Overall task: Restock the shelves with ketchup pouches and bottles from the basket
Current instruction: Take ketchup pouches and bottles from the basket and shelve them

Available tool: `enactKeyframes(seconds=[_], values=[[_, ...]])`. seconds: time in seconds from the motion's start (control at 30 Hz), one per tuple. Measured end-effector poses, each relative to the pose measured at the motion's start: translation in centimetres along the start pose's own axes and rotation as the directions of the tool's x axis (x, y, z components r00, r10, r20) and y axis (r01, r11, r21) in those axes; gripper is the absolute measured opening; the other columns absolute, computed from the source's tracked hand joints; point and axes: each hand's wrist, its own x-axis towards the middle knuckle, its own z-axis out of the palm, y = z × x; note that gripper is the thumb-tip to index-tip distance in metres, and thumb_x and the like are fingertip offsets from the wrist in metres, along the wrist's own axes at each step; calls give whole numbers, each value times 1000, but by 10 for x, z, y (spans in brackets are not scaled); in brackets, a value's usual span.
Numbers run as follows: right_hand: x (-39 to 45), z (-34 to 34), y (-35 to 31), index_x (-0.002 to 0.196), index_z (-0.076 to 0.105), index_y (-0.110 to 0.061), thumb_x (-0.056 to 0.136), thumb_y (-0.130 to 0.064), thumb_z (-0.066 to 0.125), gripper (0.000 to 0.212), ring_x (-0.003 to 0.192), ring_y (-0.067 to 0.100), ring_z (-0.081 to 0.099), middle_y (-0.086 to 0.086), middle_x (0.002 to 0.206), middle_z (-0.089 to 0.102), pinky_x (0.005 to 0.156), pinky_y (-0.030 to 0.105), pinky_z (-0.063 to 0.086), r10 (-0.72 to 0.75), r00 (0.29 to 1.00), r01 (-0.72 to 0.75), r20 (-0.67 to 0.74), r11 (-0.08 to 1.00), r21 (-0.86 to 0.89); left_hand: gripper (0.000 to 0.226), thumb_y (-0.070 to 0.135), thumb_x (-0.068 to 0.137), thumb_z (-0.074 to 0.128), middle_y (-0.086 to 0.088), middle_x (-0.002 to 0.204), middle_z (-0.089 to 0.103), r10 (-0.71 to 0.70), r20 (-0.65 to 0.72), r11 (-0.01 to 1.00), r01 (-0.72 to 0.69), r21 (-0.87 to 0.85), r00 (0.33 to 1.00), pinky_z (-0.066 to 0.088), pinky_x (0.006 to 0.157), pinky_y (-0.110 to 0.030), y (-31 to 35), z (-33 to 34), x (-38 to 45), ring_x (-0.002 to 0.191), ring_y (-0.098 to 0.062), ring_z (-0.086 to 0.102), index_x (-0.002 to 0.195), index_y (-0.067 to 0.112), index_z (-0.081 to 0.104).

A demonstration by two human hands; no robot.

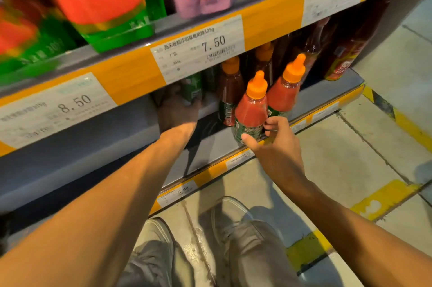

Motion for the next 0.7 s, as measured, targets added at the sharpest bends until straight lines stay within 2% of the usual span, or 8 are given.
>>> enactKeyframes(seconds=[0.07,0.17,0.2,0.33,0.43,0.53,0.7], values=[[-6,-11,-9,107,43,-38,77,-53,79,49,86,-6,54,-26,95,53,65,12,38,-14,1000,16,21,996,-85,35,39,92,65,-12,119,69,-32,35,999,30,45,999,48,97,-38,6,-10,-19,113,-33,62,112,10,63],[-18,-32,-26,107,44,-35,80,-52,78,46,86,3,55,-19,96,55,66,20,40,-41,993,62,110,980,-187,44,48,95,57,-15,116,69,-90,122,985,70,156,988,46,86,-34,9,-28,-55,108,-34,61,109,7,66],[-23,-40,-32,107,45,-34,81,-52,77,45,88,7,55,-14,99,57,68,23,42,-54,988,84,146,974,-212,45,50,94,58,-14,114,70,-90,134,988,71,139,987,47,82,-33,11,-35,-68,104,-33,63,108,8,67],[-45,-72,-68,105,46,-33,84,-54,73,40,97,15,58,-7,105,59,80,34,48,-54,959,139,277,945,-297,37,47,92,64,-1,119,68,-34,148,999,30,29,988,51,92,-38,33,-67,-120,106,-21,63,118,21,65],[-62,-95,-103,105,47,-34,85,-55,71,37,102,15,60,-7,108,61,90,38,52,-101,927,214,362,933,-289,34,47,91,65,2,114,69,-10,121,1000,12,-16,993,49,88,-33,56,-100,-149,104,-17,63,116,23,65],[-83,-117,-147,104,51,-33,86,-54,71,35,98,12,62,-9,103,63,88,35,53,-221,895,329,387,914,-239,36,47,92,64,2,119,69,53,99,999,-54,7,994,48,93,-33,78,-146,-174,111,-18,63,119,24,64],[-133,-142,-234,102,54,-33,86,-54,71,31,95,14,62,-13,97,62,87,39,54,-375,828,483,417,855,-189,42,49,93,61,3,130,66,122,43,985,-127,114,992,49,98,-34,103,-246,-218,117,-19,61,128,25,61]])
